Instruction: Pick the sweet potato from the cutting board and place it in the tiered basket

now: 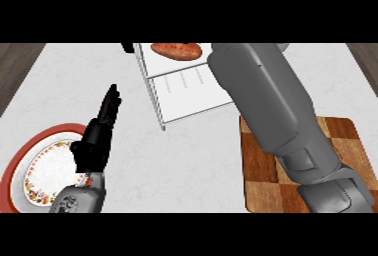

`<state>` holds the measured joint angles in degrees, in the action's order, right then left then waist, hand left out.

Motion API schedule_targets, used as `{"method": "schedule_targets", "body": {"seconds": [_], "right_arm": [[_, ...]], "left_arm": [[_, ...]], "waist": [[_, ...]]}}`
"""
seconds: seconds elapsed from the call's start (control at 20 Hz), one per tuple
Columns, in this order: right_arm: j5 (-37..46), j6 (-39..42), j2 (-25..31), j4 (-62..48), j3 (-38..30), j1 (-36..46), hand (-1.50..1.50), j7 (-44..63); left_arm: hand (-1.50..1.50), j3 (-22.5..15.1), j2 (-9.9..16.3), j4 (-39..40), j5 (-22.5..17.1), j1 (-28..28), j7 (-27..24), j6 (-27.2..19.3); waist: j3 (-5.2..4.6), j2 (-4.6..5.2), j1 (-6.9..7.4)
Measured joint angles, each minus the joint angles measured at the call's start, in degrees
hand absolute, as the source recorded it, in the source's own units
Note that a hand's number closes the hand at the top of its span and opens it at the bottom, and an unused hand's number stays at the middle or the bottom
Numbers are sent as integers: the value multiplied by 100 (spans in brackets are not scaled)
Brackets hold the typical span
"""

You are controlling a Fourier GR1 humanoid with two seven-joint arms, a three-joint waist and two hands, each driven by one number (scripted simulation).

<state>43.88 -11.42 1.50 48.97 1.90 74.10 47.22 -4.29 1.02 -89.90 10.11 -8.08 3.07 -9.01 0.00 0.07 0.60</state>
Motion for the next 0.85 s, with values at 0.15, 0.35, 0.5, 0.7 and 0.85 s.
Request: {"method": "schedule_targets", "body": {"seconds": [0.15,0.35,0.5,0.7,0.85], "right_arm": [[1,-251,227,355,-204,-209,-150,156],[-114,-329,481,1121,-459,-683,-150,458],[-394,-274,715,1934,-710,-1290,-150,500],[-921,67,1038,3210,-991,-2399,-150,406],[-1502,513,1385,4126,-1343,-3250,-150,251]], "left_arm": [[0,91,66,-31,-58,48,2,32],[0,75,50,-36,-15,69,21,-63],[0,91,33,-71,-6,189,-18,-111],[0,156,105,-158,-7,172,109,-109],[0,205,129,-144,-55,232,67,-83]], "waist": [[0,-21,-59],[3,-50,-154],[6,-73,-232],[10,-95,-337],[11,-94,-377]]}}
